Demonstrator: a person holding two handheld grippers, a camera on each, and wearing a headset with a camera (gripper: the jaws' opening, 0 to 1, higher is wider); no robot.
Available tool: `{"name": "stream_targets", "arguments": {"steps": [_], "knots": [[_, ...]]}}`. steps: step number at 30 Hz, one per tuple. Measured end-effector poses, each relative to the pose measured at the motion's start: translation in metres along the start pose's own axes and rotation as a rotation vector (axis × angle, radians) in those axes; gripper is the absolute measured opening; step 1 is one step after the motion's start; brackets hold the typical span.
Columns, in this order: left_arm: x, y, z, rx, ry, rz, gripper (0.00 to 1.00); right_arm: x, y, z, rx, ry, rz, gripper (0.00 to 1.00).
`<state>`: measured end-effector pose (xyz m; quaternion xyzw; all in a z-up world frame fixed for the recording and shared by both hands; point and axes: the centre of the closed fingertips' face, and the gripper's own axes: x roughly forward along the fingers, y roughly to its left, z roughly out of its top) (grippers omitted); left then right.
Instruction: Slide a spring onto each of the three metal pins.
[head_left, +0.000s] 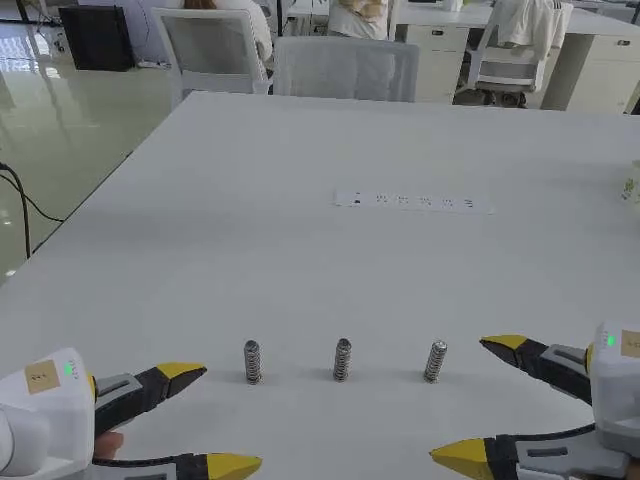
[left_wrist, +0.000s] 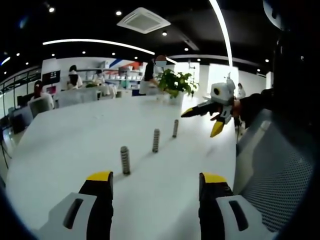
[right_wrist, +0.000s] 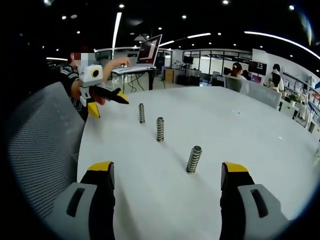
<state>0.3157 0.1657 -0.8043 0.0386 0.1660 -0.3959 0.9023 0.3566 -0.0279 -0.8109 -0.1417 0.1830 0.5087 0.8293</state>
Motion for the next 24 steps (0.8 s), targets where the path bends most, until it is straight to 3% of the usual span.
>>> {"name": "stream_targets", "arguments": {"steps": [11, 24], "knots": [[-0.0004, 0.0035, -0.0017, -0.018, 0.002, 0.020, 0.74, 0.0001, 0.0008, -0.0002, 0.009, 0.003, 0.001, 0.89], [-0.0005, 0.0053, -0.0007, -0.028, -0.003, 0.027, 0.77, -0.0005, 0.0004, 0.0008, 0.014, 0.006, -0.001, 0.89]]}}
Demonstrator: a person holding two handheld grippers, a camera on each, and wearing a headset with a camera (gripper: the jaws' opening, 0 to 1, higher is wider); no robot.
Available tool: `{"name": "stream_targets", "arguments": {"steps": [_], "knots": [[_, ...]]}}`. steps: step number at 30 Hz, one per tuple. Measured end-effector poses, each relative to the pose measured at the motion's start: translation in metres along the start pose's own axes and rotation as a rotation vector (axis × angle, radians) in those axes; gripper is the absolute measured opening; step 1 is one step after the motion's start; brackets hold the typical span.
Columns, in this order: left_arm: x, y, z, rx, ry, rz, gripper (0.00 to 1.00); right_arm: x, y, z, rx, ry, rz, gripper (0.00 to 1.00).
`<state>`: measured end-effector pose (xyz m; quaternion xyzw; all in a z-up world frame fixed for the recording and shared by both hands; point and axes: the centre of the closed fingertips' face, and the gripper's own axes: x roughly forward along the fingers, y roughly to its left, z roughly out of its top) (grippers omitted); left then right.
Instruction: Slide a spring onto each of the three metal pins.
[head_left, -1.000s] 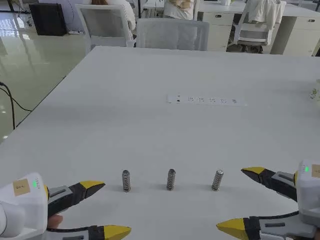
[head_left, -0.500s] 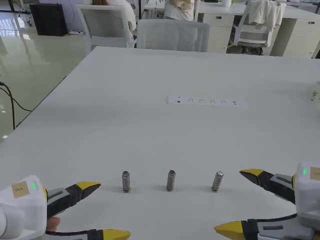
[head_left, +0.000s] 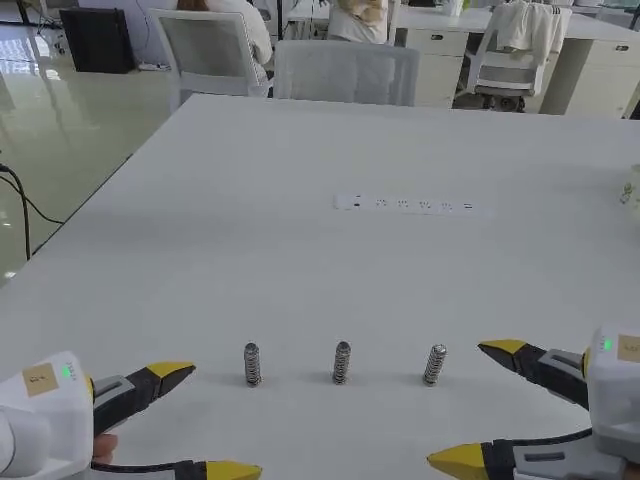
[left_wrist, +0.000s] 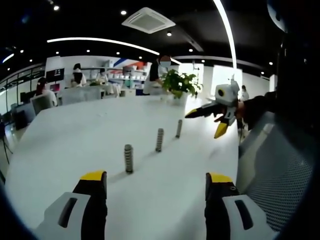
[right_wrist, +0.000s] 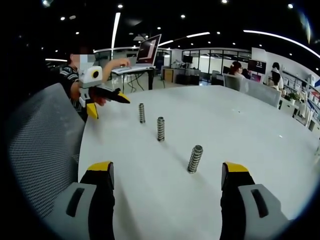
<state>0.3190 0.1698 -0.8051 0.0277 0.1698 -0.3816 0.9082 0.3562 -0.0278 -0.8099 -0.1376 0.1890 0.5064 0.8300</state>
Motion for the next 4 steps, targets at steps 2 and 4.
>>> {"name": "stream_targets", "arguments": {"steps": [2, 4], "knots": [[0.0001, 0.0004, 0.0004, -0.001, -0.001, 0.003, 0.78, -0.0002, -0.0004, -0.0003, 0.002, 0.000, -0.002, 0.89], [0.0001, 0.0006, 0.0003, -0.002, -0.001, 0.004, 0.78, -0.0004, -0.0005, -0.0007, 0.004, 0.001, -0.003, 0.89]]}}
